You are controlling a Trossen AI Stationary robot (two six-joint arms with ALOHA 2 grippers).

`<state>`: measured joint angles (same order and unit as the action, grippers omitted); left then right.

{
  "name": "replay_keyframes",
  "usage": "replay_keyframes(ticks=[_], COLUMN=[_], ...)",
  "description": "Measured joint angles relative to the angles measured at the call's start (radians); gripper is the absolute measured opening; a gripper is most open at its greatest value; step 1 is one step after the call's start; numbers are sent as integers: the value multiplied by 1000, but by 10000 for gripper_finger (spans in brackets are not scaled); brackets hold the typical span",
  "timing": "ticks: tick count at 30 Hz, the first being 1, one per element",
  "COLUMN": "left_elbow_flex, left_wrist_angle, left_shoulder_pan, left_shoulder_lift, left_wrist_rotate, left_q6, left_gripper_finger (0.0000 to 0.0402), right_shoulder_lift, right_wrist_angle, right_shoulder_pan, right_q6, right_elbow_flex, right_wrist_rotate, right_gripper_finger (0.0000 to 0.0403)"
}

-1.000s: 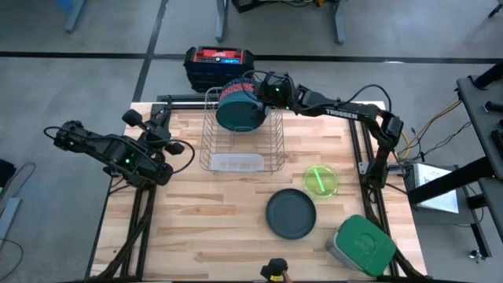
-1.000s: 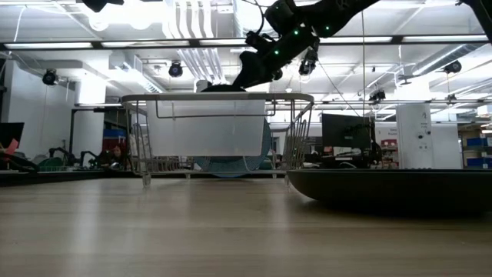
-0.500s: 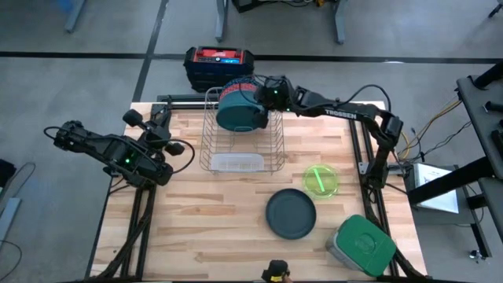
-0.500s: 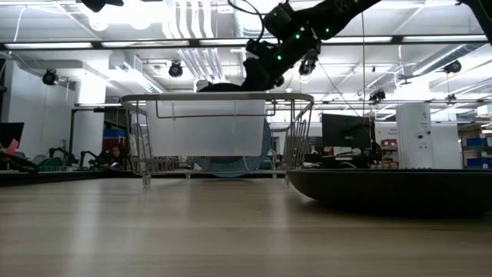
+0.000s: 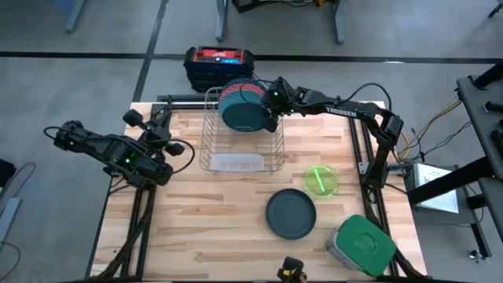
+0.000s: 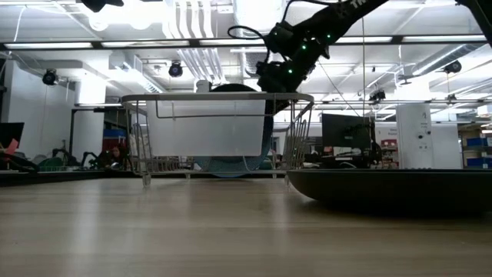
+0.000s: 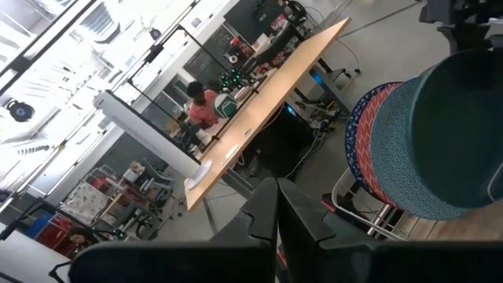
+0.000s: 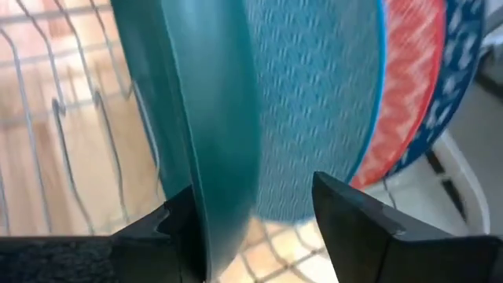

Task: Sort dishes
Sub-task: Put the dark green plate into the dish rack

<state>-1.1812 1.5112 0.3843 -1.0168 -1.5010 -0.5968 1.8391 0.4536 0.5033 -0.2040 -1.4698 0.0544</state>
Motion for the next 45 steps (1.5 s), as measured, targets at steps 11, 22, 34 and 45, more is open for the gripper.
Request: replay_keyframes(ticks=[11,22,34,45], left_elbow_flex=[0,0,0,0], left_wrist_angle=[0,0,0,0], left_shoulder_pan=[0,0,0,0], left_shoulder_lift=[0,0,0,0], left_wrist_rotate=[18,19,19,22], left_q6=[0,0,0,-15], left_gripper_finger=[0,0,0,0], right_shoulder_lift=[-20,-22,-20,22], right_wrist_angle=[1,-88,-117,-201], right_shoulder_pan=[6,-10,-12,-16], right_q6=[-14,-104,-147,-169], right_elbow_flex=[-11,-59,-74,-77], right_wrist_rotate=[0,-10,-108,-117], right_gripper_finger=[234,289,279,81])
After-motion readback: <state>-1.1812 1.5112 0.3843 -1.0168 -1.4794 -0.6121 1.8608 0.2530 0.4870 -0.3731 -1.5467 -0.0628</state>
